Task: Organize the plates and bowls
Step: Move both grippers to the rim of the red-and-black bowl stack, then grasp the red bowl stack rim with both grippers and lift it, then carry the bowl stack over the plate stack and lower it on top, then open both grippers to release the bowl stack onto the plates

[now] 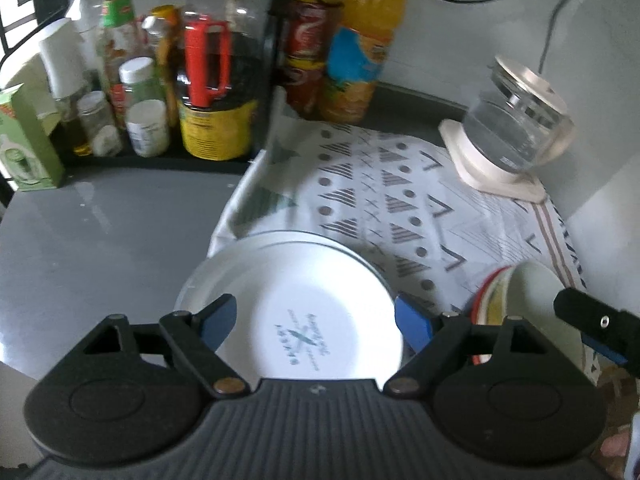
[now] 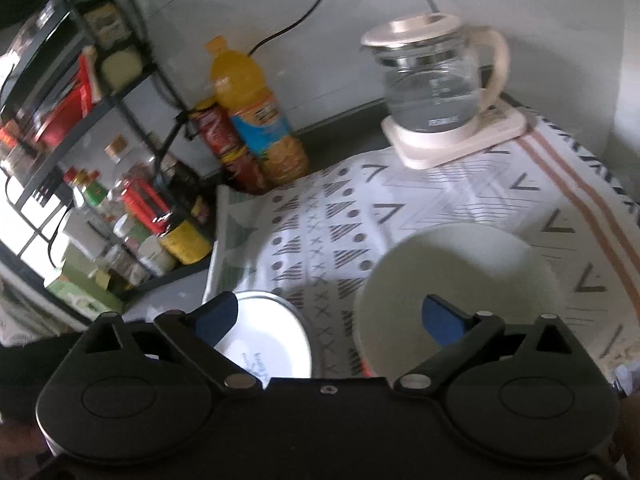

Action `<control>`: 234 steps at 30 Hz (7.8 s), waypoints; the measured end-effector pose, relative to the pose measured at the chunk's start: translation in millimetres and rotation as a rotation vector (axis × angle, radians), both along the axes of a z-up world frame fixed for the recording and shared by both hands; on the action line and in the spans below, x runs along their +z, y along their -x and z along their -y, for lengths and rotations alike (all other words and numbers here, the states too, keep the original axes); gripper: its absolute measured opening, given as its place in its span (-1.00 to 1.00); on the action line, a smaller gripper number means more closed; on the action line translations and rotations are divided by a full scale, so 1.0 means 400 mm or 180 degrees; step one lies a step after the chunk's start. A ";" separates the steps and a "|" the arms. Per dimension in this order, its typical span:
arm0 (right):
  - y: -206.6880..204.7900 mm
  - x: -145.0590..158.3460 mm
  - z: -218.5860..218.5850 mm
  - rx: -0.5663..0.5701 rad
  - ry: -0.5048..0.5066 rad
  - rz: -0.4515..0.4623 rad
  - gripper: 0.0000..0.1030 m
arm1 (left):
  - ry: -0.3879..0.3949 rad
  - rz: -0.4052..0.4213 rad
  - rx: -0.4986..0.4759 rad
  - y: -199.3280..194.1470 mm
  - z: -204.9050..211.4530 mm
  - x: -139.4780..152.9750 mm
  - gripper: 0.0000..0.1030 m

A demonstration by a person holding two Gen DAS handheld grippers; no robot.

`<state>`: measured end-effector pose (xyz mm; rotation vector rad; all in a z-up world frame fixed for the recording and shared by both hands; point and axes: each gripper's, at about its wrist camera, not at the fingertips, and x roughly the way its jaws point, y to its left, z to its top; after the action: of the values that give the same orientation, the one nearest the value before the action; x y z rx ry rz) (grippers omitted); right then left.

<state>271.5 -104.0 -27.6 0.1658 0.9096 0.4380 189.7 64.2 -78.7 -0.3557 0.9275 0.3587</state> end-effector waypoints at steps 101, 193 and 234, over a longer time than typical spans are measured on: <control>-0.054 -0.126 0.154 -0.0532 -0.0051 -0.0263 -0.33 | 0.1002 0.0190 -0.0408 -0.077 0.072 -0.050 -0.34; -0.033 -0.224 -0.230 0.0714 0.0113 -0.0805 -0.22 | 0.1141 -0.0258 0.0357 0.073 -0.250 -0.140 -0.33; 0.392 0.146 -0.047 -0.0373 0.0245 0.0265 1.00 | 0.0240 0.0392 -0.0338 0.388 -0.010 0.147 0.76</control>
<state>114.8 -85.4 30.8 0.1289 0.8289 0.2986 34.4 68.2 -20.1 -0.3915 0.8370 0.2026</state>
